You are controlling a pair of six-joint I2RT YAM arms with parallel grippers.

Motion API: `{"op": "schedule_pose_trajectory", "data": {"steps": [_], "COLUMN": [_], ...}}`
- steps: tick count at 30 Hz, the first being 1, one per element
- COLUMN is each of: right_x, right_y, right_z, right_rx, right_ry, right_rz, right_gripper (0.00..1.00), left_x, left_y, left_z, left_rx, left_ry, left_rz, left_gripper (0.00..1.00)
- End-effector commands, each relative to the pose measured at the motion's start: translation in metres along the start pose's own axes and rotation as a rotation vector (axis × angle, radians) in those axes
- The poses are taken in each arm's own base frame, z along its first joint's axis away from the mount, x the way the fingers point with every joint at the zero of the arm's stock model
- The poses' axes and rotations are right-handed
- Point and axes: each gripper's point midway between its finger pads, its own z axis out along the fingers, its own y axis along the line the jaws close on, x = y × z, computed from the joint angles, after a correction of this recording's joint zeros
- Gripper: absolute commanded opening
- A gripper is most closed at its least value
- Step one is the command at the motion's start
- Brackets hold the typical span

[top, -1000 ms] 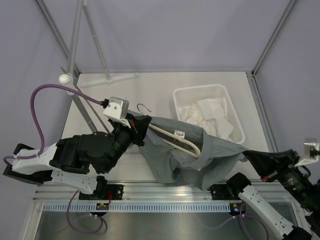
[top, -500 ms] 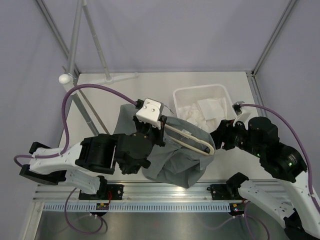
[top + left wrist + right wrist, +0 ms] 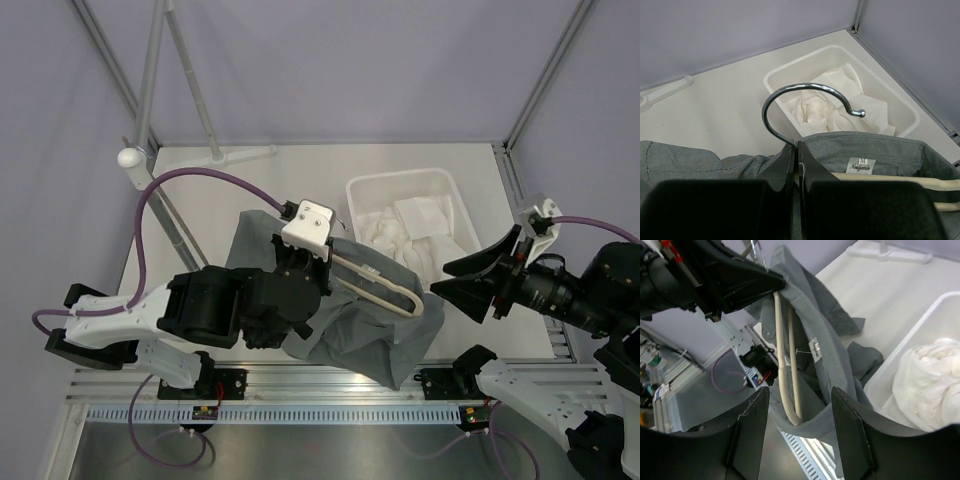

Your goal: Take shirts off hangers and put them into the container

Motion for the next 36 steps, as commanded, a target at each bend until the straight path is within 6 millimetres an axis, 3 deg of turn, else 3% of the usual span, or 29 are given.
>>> {"op": "schedule_pose_trajectory", "data": {"steps": [1, 13, 14, 15, 17, 20, 21, 24, 29, 33, 34, 36], "right_x": [0.032, 0.055, 0.056, 0.058, 0.057, 0.054, 0.052, 0.052, 0.063, 0.057, 0.054, 0.051], "right_y": [0.016, 0.013, 0.011, 0.007, 0.005, 0.005, 0.003, -0.003, -0.028, -0.037, -0.037, -0.039], "right_z": [0.009, 0.025, 0.026, 0.028, 0.027, 0.02, 0.018, 0.008, -0.007, -0.024, -0.025, -0.024], "right_rx": [-0.158, -0.206, -0.199, -0.182, -0.168, -0.148, -0.125, -0.063, 0.11, 0.207, 0.213, 0.222], "right_ry": [0.176, 0.246, 0.248, 0.252, 0.241, 0.206, 0.188, 0.159, 0.155, 0.081, 0.059, 0.036], "right_rz": [-0.016, 0.037, 0.039, 0.04, 0.031, 0.016, 0.019, 0.036, 0.076, 0.098, 0.099, 0.112], "right_gripper": [0.6, 0.43, 0.39, 0.22, 0.01, 0.0, 0.0, 0.0, 0.0, 0.0, 0.0, 0.0], "left_x": [-0.021, -0.03, -0.03, -0.03, -0.029, -0.028, -0.028, -0.033, -0.043, -0.014, 0.005, 0.022], "left_y": [0.0, -0.017, -0.018, -0.019, -0.021, -0.021, -0.02, -0.005, 0.026, 0.035, 0.031, 0.018], "left_z": [-0.001, 0.006, 0.006, 0.006, 0.007, 0.005, 0.004, -0.005, -0.028, -0.028, -0.024, -0.022], "left_rx": [-0.004, 0.022, 0.025, 0.031, 0.035, 0.049, 0.054, 0.066, 0.131, 0.12, 0.109, 0.154], "left_ry": [-0.037, -0.034, -0.034, -0.032, -0.031, -0.023, -0.02, -0.012, -0.013, 0.019, 0.046, 0.078], "left_rz": [-0.079, -0.07, -0.072, -0.073, -0.074, -0.072, -0.073, -0.087, -0.171, -0.171, -0.164, -0.158], "left_gripper": [0.0, 0.0, 0.0, 0.0, 0.0, 0.24, 0.48, 0.67, 0.73, 0.77, 0.77, 0.77]}}
